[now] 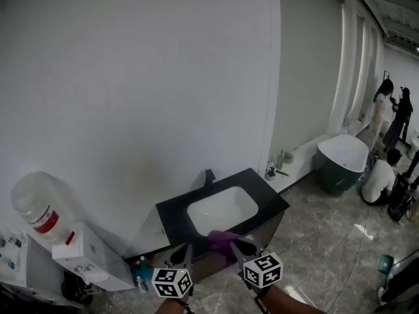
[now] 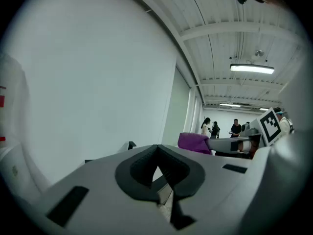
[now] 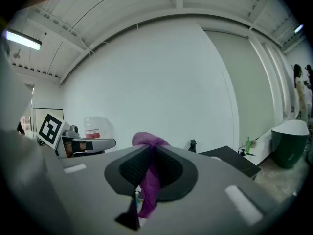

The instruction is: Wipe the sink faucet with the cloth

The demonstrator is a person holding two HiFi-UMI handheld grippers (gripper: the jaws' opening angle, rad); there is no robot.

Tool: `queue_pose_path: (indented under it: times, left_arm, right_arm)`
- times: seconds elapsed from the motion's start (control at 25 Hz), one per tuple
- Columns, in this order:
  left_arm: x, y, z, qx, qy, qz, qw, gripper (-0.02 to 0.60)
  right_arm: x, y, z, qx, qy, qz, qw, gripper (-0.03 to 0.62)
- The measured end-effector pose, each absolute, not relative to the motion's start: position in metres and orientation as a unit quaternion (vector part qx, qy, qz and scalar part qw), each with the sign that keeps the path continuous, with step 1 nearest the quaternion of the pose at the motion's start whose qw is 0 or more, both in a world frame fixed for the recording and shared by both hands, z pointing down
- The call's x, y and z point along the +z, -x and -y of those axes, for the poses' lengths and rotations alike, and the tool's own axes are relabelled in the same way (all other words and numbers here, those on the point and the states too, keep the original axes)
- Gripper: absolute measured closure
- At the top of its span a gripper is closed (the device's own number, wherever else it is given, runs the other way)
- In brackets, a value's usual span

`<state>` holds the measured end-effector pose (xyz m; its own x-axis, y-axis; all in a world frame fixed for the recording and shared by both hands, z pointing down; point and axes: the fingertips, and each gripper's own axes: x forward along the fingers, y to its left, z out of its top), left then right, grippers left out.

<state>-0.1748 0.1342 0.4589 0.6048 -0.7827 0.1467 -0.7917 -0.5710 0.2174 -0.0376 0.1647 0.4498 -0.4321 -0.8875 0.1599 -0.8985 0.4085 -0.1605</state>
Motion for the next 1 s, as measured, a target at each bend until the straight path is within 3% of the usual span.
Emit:
queue_pose_path:
  times: [1.0]
  left_arm:
    - [0.464,0.198,-0.109,0.026,-0.904,0.406,0.133,0.577]
  right_arm:
    - [0.453,0.065,-0.138,0.11,-0.56,0.821,0.011,0.565]
